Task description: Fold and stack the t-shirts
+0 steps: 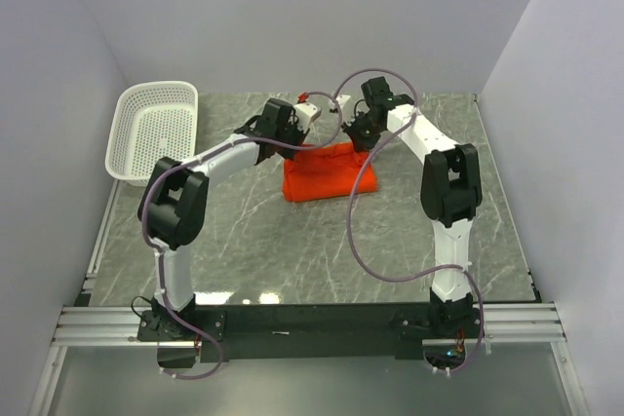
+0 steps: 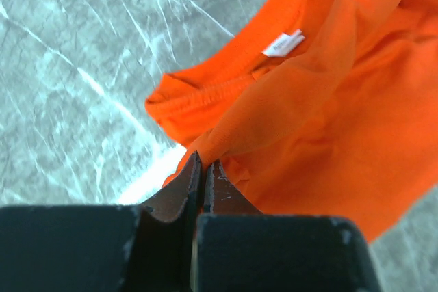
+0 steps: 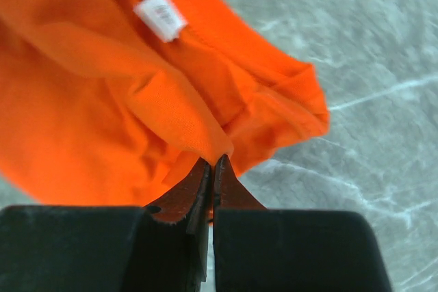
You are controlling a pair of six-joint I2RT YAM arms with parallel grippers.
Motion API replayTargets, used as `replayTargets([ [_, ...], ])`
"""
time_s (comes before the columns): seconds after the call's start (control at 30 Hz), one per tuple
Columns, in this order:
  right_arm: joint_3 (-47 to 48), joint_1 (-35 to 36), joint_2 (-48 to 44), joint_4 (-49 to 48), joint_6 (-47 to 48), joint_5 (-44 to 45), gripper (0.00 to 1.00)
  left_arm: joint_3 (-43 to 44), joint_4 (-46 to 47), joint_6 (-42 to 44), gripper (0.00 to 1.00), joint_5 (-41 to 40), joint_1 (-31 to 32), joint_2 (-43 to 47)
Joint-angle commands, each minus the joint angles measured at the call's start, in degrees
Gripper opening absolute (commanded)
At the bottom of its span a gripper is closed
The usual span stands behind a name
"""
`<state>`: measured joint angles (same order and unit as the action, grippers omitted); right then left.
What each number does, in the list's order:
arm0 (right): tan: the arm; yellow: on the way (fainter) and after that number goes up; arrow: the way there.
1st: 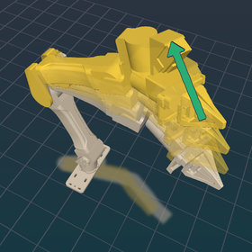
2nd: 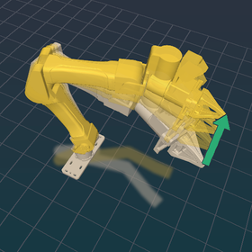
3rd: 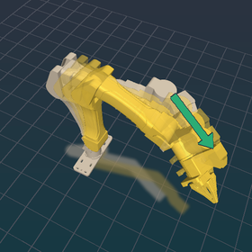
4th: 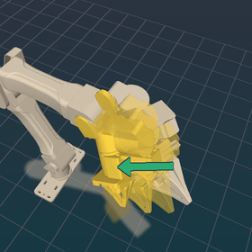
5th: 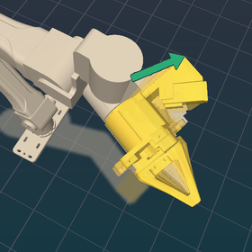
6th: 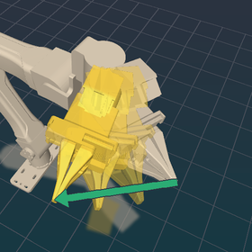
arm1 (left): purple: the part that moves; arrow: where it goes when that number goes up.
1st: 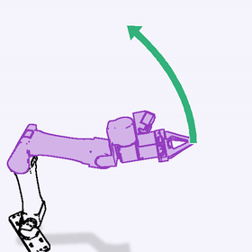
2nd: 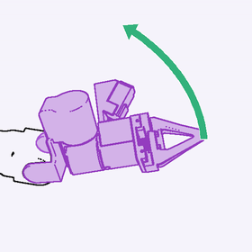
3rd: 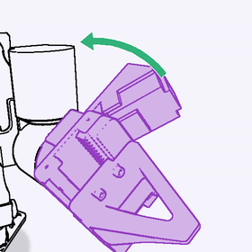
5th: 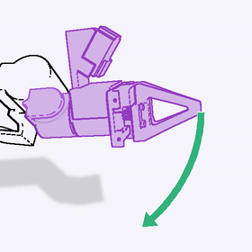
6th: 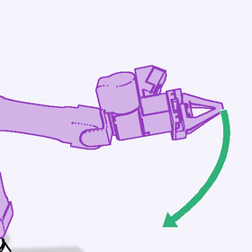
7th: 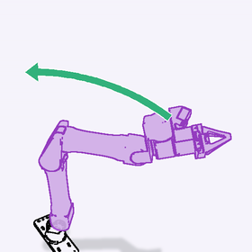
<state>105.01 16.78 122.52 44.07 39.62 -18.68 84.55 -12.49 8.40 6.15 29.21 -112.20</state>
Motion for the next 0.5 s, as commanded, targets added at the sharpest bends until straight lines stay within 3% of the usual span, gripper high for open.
replayTargets([
  [0.0, 0.7, -0.6, -1.8, -7.1, -6.2, 4.3, 0.00, 3.5, 4.6, 2.7, 0.00, 0.3, -0.5, -1.7],
  [0.47, 1.6, -1.4, -0.3, -12.5, -10.4, 7.7, 0.00, 9.2, 4.1, 0.4, 0.00, -2.5, -2.1, -7.4],
])
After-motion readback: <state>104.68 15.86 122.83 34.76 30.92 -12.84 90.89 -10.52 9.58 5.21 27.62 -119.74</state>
